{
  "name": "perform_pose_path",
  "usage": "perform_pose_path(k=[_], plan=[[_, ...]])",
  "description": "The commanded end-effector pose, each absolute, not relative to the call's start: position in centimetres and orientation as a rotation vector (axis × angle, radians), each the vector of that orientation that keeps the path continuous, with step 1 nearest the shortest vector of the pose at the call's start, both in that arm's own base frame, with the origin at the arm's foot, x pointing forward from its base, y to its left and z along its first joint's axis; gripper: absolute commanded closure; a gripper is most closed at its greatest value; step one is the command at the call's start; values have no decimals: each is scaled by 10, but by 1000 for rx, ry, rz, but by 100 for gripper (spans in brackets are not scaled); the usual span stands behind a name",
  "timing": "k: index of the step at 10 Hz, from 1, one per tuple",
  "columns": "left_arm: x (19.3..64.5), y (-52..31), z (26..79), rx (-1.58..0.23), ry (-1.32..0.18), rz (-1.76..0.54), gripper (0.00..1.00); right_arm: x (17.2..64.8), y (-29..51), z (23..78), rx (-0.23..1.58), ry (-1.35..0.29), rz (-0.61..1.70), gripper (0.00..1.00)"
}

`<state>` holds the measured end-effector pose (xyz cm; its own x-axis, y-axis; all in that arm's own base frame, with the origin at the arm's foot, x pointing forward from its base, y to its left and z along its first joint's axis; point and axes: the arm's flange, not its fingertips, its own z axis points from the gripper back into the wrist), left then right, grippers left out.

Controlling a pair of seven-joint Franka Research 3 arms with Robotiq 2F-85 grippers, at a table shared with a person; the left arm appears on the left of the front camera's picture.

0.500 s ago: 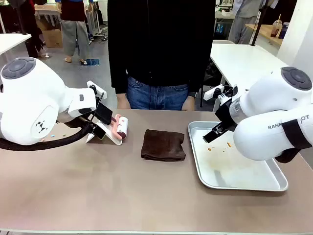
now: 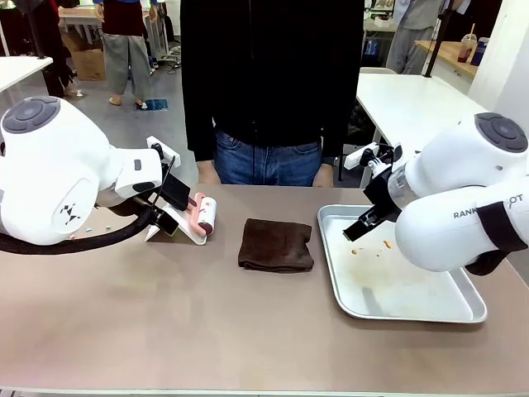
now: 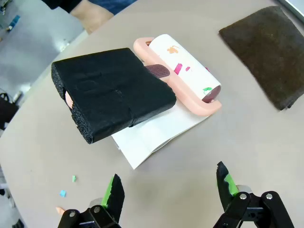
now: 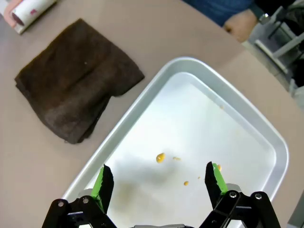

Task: Clean the surface of the table.
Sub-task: Hold the Lint Roller with your left hand and the towel with your right hand.

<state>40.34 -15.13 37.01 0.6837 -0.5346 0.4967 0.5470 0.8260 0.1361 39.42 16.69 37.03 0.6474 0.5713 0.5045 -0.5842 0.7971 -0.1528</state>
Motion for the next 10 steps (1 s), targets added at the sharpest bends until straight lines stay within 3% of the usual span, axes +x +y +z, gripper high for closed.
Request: perform_pose_path(k=[1, 10], plan=[[403, -151, 370, -24, -549, -607, 0, 394, 167, 370, 25, -565, 657, 0], [403, -151, 370, -24, -549, -607, 0, 394, 167, 370, 24, -565, 657, 0]])
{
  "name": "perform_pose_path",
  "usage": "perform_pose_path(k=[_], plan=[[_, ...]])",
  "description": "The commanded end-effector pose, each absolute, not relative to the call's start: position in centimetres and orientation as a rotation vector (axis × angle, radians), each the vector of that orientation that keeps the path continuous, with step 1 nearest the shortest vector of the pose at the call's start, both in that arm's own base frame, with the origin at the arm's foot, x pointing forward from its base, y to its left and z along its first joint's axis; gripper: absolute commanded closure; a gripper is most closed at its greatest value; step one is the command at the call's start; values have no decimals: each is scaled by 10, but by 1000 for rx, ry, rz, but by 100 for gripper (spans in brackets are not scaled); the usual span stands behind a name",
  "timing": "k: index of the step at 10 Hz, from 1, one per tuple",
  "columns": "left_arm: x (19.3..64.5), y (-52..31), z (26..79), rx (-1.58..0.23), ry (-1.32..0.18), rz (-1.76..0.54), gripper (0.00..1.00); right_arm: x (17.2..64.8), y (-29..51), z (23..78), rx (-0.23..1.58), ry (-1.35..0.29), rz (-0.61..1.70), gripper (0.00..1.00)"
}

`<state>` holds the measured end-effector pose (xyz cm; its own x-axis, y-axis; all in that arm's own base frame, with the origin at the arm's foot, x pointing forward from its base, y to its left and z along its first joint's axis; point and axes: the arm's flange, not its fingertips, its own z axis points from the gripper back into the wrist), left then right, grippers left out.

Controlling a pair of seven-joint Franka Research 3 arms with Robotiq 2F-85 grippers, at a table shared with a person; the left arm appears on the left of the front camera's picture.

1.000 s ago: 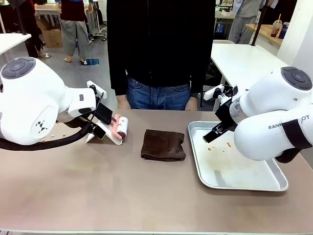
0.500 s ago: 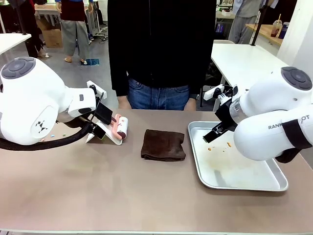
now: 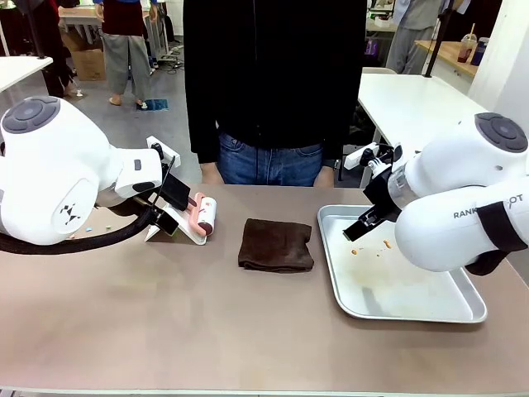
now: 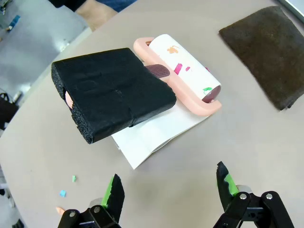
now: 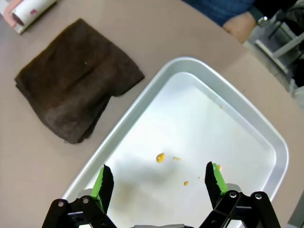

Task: Clean the surface of the table.
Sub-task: Hold the Lint Roller with your left hand and the towel with your right hand.

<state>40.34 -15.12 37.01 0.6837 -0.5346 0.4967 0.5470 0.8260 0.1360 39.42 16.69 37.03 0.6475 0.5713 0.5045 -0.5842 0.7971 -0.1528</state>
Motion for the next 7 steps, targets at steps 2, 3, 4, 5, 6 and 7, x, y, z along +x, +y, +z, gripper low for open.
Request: perform_pose_path(k=[2, 3, 4, 5, 6, 7], plan=[[395, -143, 375, -50, -532, -640, 0, 385, 162, 378, 45, -526, 654, 0], [388, -133, 383, -92, -510, -638, 0, 377, 153, 390, 93, -465, 633, 0], [379, -120, 391, -147, -495, -626, 0, 368, 141, 404, 163, -425, 596, 0], [370, -101, 400, -193, -476, -606, 0, 359, 127, 416, 216, -421, 524, 0], [358, -77, 410, -241, -464, -590, 0, 348, 109, 428, 294, -421, 434, 0], [347, -54, 419, -297, -470, -579, 0, 339, 89, 436, 354, -389, 363, 0]])
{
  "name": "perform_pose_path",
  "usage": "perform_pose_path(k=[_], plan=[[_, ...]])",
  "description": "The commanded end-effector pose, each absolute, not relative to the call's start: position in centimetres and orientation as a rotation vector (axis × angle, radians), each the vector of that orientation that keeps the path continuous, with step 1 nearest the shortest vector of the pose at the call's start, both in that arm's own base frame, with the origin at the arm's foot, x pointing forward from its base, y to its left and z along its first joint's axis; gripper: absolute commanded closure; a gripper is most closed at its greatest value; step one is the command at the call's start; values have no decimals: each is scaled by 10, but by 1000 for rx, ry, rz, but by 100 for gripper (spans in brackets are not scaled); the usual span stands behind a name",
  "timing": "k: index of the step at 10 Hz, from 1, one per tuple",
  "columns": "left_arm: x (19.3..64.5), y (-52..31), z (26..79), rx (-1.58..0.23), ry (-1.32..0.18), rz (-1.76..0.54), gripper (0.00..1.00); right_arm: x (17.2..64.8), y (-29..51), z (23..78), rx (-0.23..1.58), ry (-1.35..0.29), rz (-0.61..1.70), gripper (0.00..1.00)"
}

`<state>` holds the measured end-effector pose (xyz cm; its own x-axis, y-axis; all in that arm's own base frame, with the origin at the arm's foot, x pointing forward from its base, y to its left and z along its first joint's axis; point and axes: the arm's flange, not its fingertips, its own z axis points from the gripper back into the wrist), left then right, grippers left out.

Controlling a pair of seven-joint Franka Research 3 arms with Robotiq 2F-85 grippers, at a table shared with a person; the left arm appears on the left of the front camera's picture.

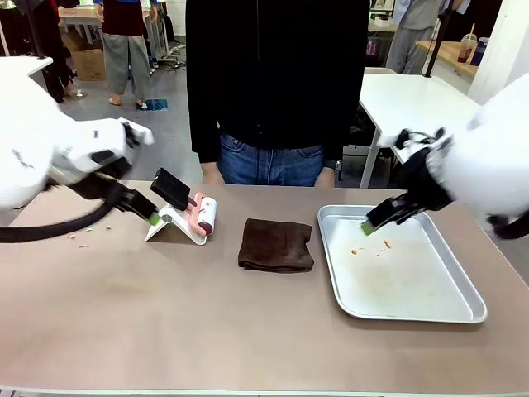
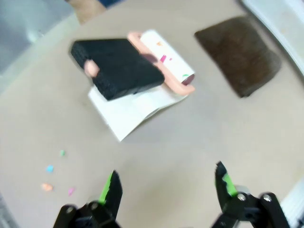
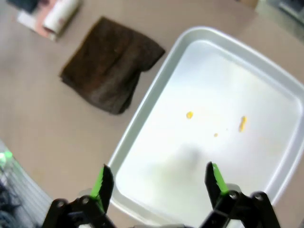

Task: Clean the surface of the table.
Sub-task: Hold the Lint Roller with your left hand and the towel with your right hand.

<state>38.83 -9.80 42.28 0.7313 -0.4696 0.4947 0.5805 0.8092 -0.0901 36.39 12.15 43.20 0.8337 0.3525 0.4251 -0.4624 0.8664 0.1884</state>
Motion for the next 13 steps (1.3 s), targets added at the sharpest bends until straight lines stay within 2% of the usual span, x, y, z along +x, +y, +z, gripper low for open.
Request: perform_pose_path(k=[1, 2, 4, 8, 9, 10, 11, 12, 13], plan=[[336, -26, 427, -358, -466, -520, 0, 330, 68, 443, 429, -375, 303, 0], [327, 9, 436, -453, -444, -400, 0, 320, 42, 449, 536, -389, 266, 0], [311, 97, 435, -712, -538, -271, 0, 301, -15, 452, 799, -379, 182, 0], [284, 243, 384, -1102, -678, -52, 0, 277, -117, 434, 1213, -443, 41, 0], [278, 268, 372, -1154, -706, -15, 0, 276, -133, 426, 1267, -455, 9, 0], [275, 202, 380, -1167, -717, 29, 0, 274, -146, 419, 1298, -475, -41, 0], [271, 205, 374, -1193, -737, 52, 0, 270, -156, 412, 1323, -506, -78, 0], [268, 174, 379, -1181, -750, 102, 0, 268, -162, 406, 1276, -528, -151, 0], [266, 169, 378, -1171, -774, 103, 0, 266, -162, 402, 1133, -628, -202, 0]])
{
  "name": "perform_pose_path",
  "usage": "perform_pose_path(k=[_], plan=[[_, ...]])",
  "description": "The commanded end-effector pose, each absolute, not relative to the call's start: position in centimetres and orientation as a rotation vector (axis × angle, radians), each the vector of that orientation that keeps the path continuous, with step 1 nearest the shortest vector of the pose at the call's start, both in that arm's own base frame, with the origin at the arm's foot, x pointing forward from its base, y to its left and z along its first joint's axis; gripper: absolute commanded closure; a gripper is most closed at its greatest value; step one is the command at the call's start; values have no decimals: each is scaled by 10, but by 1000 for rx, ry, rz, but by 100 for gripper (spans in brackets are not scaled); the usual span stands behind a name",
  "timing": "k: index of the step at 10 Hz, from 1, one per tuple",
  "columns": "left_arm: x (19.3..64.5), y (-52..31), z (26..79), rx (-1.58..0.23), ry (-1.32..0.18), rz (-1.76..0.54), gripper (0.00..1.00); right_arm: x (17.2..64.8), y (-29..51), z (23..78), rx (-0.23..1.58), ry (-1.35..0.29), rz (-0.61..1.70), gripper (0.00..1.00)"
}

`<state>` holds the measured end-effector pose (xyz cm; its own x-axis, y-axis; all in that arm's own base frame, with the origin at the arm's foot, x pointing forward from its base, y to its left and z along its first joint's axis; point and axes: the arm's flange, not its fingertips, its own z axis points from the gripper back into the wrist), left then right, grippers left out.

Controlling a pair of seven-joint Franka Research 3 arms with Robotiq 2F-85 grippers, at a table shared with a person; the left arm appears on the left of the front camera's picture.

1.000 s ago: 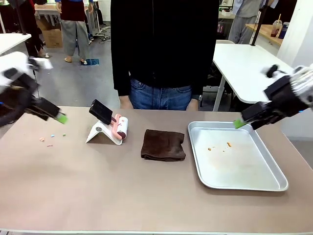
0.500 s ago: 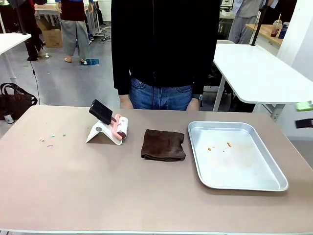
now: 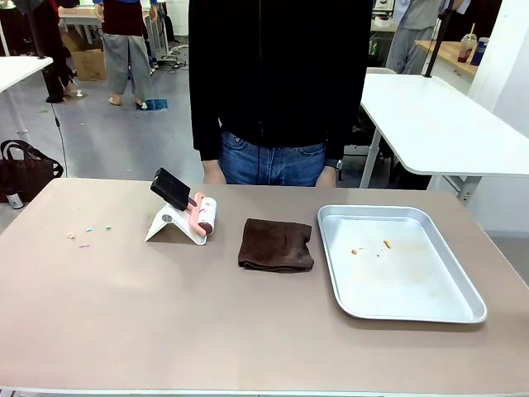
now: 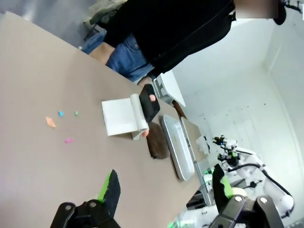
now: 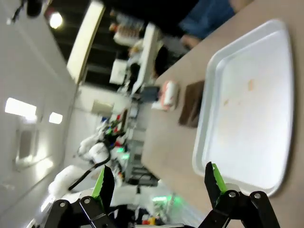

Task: Clean the surface of the table.
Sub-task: Hold the Lint Roller with your left hand and the towel with your right hand.

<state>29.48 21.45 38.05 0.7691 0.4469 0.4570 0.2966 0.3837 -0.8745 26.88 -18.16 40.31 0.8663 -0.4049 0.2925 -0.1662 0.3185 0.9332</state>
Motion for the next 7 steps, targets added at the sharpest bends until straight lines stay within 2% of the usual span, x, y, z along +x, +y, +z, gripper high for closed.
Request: perform_pose_path(k=[1, 7], plan=[[280, 223, 376, -1199, -726, 90, 0, 267, -171, 410, 1303, -492, -123, 0], [279, 223, 376, -1203, -716, 123, 0, 265, -167, 407, 1291, -465, -126, 0]])
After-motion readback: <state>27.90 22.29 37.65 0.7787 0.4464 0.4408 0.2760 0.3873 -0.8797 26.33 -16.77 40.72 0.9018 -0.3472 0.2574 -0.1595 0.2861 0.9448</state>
